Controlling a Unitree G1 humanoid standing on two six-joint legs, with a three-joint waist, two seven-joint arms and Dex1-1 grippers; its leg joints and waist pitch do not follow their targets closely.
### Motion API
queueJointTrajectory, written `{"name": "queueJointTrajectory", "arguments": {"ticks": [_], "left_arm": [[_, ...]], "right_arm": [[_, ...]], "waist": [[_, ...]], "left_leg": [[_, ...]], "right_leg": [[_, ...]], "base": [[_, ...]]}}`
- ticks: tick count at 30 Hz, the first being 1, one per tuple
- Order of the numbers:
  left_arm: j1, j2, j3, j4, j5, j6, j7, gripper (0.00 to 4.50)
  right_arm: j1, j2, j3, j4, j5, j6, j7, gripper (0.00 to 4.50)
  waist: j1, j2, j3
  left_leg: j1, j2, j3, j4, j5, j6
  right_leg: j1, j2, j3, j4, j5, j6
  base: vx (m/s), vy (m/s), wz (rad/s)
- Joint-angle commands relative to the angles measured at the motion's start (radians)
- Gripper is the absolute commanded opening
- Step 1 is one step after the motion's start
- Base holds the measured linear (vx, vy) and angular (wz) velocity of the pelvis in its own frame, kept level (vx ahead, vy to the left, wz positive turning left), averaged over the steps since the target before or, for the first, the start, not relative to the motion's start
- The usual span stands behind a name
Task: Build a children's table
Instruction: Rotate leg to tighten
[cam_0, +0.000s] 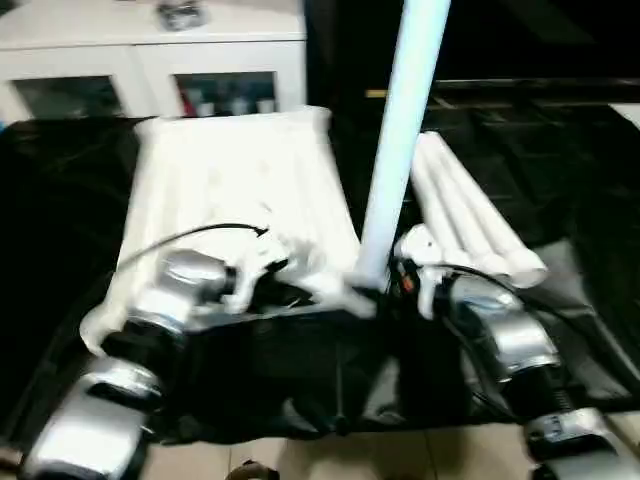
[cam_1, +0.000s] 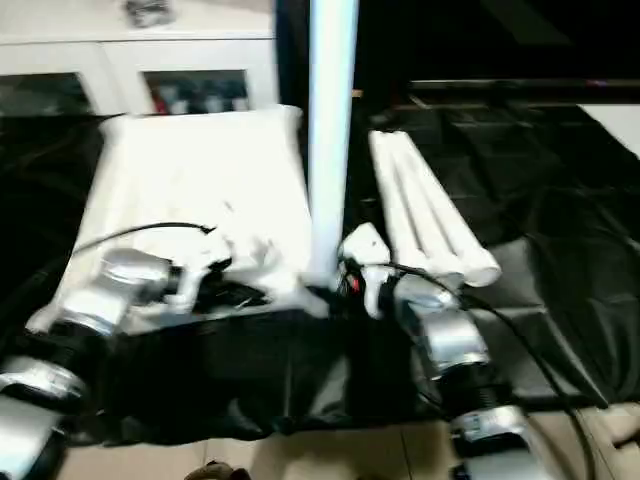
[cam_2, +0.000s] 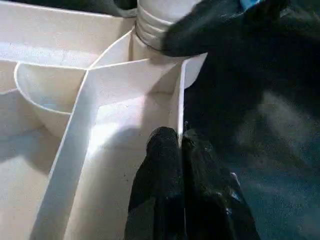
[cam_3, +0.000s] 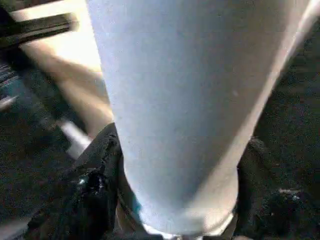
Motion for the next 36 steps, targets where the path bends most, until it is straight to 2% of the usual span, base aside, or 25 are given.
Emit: {"name": "queueJointTrajectory", "arguments": {"ticks": [1,3,5,7,8,9,10,13,14,17,20,23,24,26,27,28,31,34,36], "left_arm": [[0.015,-0.035,0.041,-0.081,-0.017,0.038,0.087,0.0],[0.079,-0.062,0.029,-0.17,-0.004,0.074,0.148,0.0],[0.082,-0.062,0.029,-0.174,-0.004,0.075,0.15,0.0],[0.093,-0.066,0.025,-0.189,-0.013,0.084,0.148,0.0],[0.095,-0.066,0.016,-0.194,-0.016,0.082,0.143,0.0],[0.094,-0.066,0.015,-0.194,-0.015,0.08,0.143,0.0],[0.093,-0.065,0.014,-0.192,-0.013,0.077,0.143,0.0],[0.091,-0.06,0.011,-0.202,-0.008,0.085,0.149,0.0],[0.092,-0.053,0.009,-0.218,-0.006,0.096,0.149,0.0],[0.098,-0.037,0.003,-0.246,-0.004,0.115,0.135,0.0],[0.102,-0.026,-0.002,-0.252,-0.004,0.121,0.121,0.0],[0.106,-0.015,-0.009,-0.26,-0.002,0.128,0.108,0.0],[0.107,-0.011,-0.015,-0.264,0.002,0.13,0.102,0.0],[0.109,-0.007,-0.023,-0.267,0.007,0.129,0.096,0.0],[0.114,-0.005,-0.027,-0.273,0.009,0.134,0.102,0.0],[0.114,-0.005,-0.027,-0.273,0.009,0.134,0.102,0.0],[0.123,-0.002,-0.031,-0.29,0.011,0.128,0.115,0.0],[0.119,-0.015,-0.011,-0.297,-0.009,0.136,0.127,0.0],[0.112,-0.021,0.006,-0.312,-0.03,0.147,0.136,0.44]], "right_arm": [[0.028,0.053,0.021,-0.013,-0.029,0.039,-0.091,2.69],[0.071,0.111,-0.002,-0.082,-0.038,0.07,-0.201,2.68],[0.073,0.114,-0.003,-0.085,-0.038,0.071,-0.204,2.68],[0.084,0.122,-0.002,-0.094,-0.036,0.067,-0.218,2.68],[0.09,0.126,-0.003,-0.095,-0.022,0.059,-0.218,3.03],[0.089,0.126,-0.005,-0.095,-0.017,0.057,-0.214,3.24],[0.088,0.126,-0.007,-0.093,-0.011,0.055,-0.209,3.38],[0.08,0.116,-0.003,-0.092,-0.018,0.04,-0.207,3.47],[0.074,0.101,0.0,-0.103,-0.028,0.034,-0.197,3.47],[0.074,0.058,-0.015,-0.149,0.002,0.034,-0.131,3.47],[0.09,-0.005,-0.025,-0.206,0.039,0.04,-0.04,3.47],[0.136,-0.131,-0.041,-0.318,0.105,0.081,0.116,3.47],[0.152,-0.182,-0.053,-0.351,0.123,0.095,0.165,3.47],[0.168,-0.237,-0.07,-0.382,0.143,0.126,0.212,3.47],[0.187,-0.282,-0.084,-0.414,0.168,0.15,0.254,3.47],[0.187,-0.282,-0.084,-0.414,0.168,0.15,0.254,3.47],[0.224,-0.366,-0.112,-0.477,0.213,0.216,0.322,3.47],[0.247,-0.399,-0.104,-0.519,0.231,0.251,0.337,3.47],[0.26,-0.395,-0.085,-0.544,0.227,0.263,0.325,3.54]], "waist": [[-0.002,-0.011,-0.071],[-0.008,-0.01,-0.07],[-0.011,-0.01,-0.07],[-0.015,-0.006,-0.069],[-0.015,-0.001,-0.068],[-0.017,-0.002,-0.068],[-0.017,0.001,-0.069],[-0.02,0.002,-0.069],[-0.019,0.002,-0.07],[-0.017,0.001,-0.071],[-0.015,0.004,-0.074],[-0.007,-0.002,-0.076],[-0.004,-0.007,-0.074],[-0.005,-0.005,-0.073],[-0.004,-0.012,-0.071],[-0.002,-0.011,-0.071],[-0.004,-0.014,-0.07],[-0.001,-0.011,-0.07],[-0.002,-0.011,-0.07]], "left_leg": [[0.02,0.04,-0.024,-0.077,-0.248,0.0],[0.021,0.038,-0.023,-0.077,-0.243,0.009],[0.019,0.039,-0.024,-0.079,-0.246,0.013],[0.022,0.036,-0.024,-0.08,-0.268,0.009],[0.023,0.036,-0.025,-0.081,-0.283,0.004],[0.024,0.036,-0.025,-0.081,-0.293,0.0],[0.025,0.036,-0.026,-0.082,-0.296,-0.002],[0.025,0.036,-0.025,-0.082,-0.299,-0.005],[0.025,0.036,-0.025,-0.082,-0.297,-0.005],[0.024,0.036,-0.025,-0.081,-0.285,0.001],[0.02,0.035,-0.023,-0.075,-0.239,0.028],[0.018,0.036,-0.022,-0.07,-0.206,0.06],[0.016,0.037,-0.022,-0.069,-0.2,0.072],[0.016,0.035,-0.021,-0.068,-0.208,0.074],[0.014,0.034,-0.022,-0.068,-0.214,0.074],[0.017,0.037,-0.022,-0.068,-0.219,0.074],[0.014,0.036,-0.023,-0.068,-0.218,0.075],[0.017,0.037,-0.023,-0.067,-0.221,0.073],[0.016,0.038,-0.023,-0.068,-0.226,0.069]], "right_leg": [[0.043,-0.058,0.041,-0.072,-0.266,-0.212],[0.041,-0.053,0.041,-0.074,-0.264,-0.207],[0.041,-0.053,0.041,-0.076,-0.267,-0.202],[0.039,-0.051,0.04,-0.079,-0.287,-0.195],[0.038,-0.05,0.041,-0.081,-0.297,-0.19],[0.037,-0.05,0.041,-0.081,-0.296,-0.188],[0.037,-0.05,0.041,-0.081,-0.293,-0.188],[0.038,-0.049,0.041,-0.08,-0.262,-0.194],[0.039,-0.05,0.041,-0.078,-0.255,-0.198],[0.045,-0.049,0.041,-0.076,-0.23,-0.202],[0.047,-0.049,0.041,-0.071,-0.162,-0.218],[0.056,-0.047,0.04,-0.066,-0.107,-0.225],[0.057,-0.048,0.039,-0.067,-0.109,-0.227],[0.053,-0.051,0.038,-0.071,-0.155,-0.228],[0.058,-0.05,0.037,-0.075,-0.182,-0.223],[0.055,-0.052,0.038,-0.076,-0.198,-0.221],[0.053,-0.051,0.037,-0.08,-0.245,-0.209],[0.049,-0.049,0.036,-0.082,-0.256,-0.206],[0.048,-0.05,0.036,-0.082,-0.257,-0.205]], "base": [[0.0,0.0,0.0],[0.0,0.0,0.0],[0.0,0.0,0.0],[0.0,0.0,0.0],[0.0,0.0,0.0],[0.0,0.0,0.0],[0.0,0.0,0.0],[0.0,0.0,0.0],[0.0,0.0,0.0],[0.0,0.0,0.0],[0.0,0.0,0.0],[0.0,0.0,0.0],[0.0,0.0,0.0],[0.0,0.0,0.0],[0.0,0.0,0.0],[0.0,0.0,0.0],[0.0,0.0,0.0],[0.0,0.0,0.0],[0.0,0.0,0.0]]}}
